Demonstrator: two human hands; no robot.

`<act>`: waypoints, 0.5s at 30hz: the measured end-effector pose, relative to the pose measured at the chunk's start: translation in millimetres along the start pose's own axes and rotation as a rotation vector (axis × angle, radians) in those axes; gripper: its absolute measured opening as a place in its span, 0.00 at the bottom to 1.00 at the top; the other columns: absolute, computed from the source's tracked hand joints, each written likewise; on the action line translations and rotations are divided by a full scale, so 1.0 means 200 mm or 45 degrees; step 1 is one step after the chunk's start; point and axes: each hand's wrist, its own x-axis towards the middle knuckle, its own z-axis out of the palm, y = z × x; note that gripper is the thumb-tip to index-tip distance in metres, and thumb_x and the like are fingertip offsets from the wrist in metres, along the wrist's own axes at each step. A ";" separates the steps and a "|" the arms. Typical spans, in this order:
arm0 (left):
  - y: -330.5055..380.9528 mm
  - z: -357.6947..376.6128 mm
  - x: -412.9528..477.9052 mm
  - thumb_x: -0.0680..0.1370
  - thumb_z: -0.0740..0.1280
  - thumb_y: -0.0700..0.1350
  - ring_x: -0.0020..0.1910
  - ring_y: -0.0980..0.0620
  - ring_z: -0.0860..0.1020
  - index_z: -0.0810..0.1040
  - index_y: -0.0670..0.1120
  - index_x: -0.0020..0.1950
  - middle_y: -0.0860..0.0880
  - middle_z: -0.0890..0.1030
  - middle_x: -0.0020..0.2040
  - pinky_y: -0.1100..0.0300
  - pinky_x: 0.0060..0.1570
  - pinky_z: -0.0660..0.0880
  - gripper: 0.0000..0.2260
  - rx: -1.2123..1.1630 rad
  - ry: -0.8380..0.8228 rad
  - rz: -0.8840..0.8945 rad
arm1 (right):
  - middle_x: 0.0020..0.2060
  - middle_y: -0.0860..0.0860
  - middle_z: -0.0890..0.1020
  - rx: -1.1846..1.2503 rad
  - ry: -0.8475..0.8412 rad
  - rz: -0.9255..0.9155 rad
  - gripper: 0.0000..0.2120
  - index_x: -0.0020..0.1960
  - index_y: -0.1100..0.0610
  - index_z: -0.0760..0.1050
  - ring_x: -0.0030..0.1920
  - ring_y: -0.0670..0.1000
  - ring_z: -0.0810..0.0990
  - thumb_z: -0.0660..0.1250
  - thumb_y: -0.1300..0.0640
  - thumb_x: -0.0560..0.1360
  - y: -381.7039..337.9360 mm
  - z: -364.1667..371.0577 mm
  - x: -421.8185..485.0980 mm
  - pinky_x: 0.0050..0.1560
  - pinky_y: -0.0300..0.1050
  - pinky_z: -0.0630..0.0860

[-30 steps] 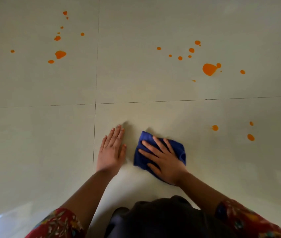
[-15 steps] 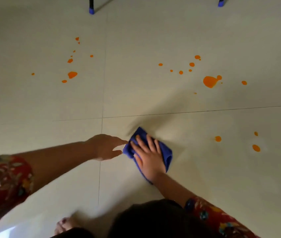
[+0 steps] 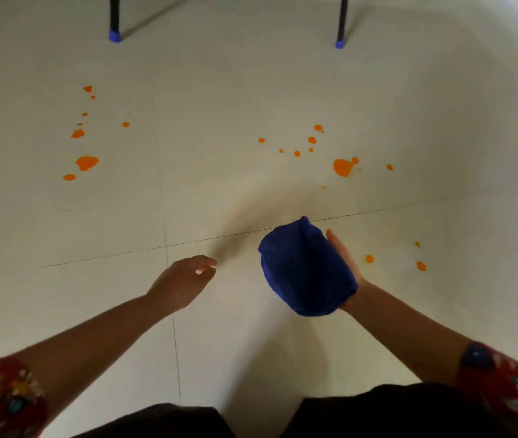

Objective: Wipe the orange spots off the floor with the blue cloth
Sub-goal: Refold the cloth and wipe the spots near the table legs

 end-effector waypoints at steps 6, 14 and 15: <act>0.14 0.00 0.02 0.79 0.61 0.47 0.53 0.54 0.79 0.77 0.60 0.51 0.56 0.82 0.54 0.56 0.55 0.75 0.08 -0.250 -0.138 0.100 | 0.47 0.56 0.84 -0.366 0.293 0.110 0.14 0.61 0.58 0.77 0.46 0.58 0.83 0.62 0.56 0.78 -0.18 -0.02 -0.15 0.45 0.51 0.77; 0.30 -0.05 0.09 0.79 0.62 0.47 0.55 0.54 0.78 0.76 0.61 0.51 0.55 0.82 0.53 0.57 0.56 0.71 0.08 -0.249 -0.207 0.231 | 0.47 0.56 0.78 -0.314 0.568 -0.119 0.07 0.52 0.58 0.71 0.46 0.57 0.78 0.57 0.63 0.76 -0.41 -0.13 -0.11 0.44 0.50 0.74; 0.31 -0.06 0.10 0.79 0.62 0.48 0.56 0.55 0.78 0.76 0.60 0.52 0.56 0.82 0.54 0.57 0.57 0.71 0.07 -0.208 -0.231 0.236 | 0.47 0.56 0.78 -0.297 0.590 -0.140 0.06 0.50 0.58 0.70 0.46 0.57 0.77 0.56 0.62 0.76 -0.45 -0.18 -0.09 0.46 0.50 0.73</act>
